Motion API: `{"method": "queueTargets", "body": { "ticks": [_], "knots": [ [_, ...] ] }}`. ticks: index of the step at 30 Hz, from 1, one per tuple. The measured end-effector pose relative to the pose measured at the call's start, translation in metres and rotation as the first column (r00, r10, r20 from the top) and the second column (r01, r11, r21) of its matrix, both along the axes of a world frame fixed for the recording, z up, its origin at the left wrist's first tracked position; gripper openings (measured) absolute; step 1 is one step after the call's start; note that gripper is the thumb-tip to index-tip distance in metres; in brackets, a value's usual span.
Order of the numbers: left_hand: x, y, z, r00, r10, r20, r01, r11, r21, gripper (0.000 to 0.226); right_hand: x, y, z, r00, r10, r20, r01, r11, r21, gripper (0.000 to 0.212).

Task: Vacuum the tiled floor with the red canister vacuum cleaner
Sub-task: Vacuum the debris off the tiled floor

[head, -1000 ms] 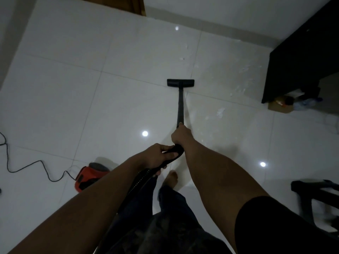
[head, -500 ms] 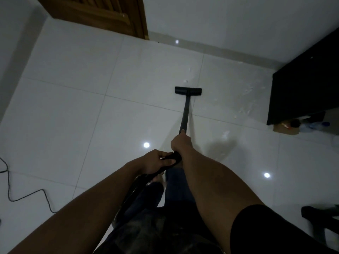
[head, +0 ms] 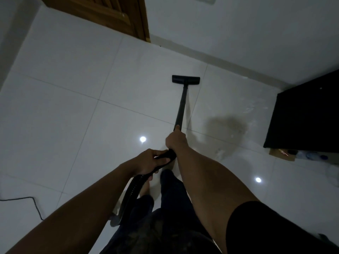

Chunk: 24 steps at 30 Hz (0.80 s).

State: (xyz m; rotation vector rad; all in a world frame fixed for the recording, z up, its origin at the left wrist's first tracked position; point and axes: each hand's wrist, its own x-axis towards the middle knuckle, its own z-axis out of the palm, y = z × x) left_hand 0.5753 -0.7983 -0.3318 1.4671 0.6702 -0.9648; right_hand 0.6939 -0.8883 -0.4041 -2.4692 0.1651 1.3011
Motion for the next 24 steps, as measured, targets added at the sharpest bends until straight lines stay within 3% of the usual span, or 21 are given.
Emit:
{"method": "queueTargets", "body": {
  "ticks": [9,16,24],
  "knots": [
    [0.080,0.034,-0.015,0.999,-0.004,0.035,0.001,0.996,0.093,0.057,0.087,0.037,-0.014,0.988,-0.146,-0.057,0.148,0.988,0.048,0.084],
    [0.124,0.037,-0.017,0.989,-0.003,0.145,-0.023,0.985,0.173,0.059,0.138,0.047,-0.014,0.971,-0.235,-0.040,0.237,0.969,0.074,0.081],
    [0.101,0.032,-0.014,0.984,-0.038,0.174,0.005,0.983,0.185,0.057,0.111,0.035,-0.013,0.945,-0.327,0.024,0.322,0.939,0.119,0.079]
  ]
}}
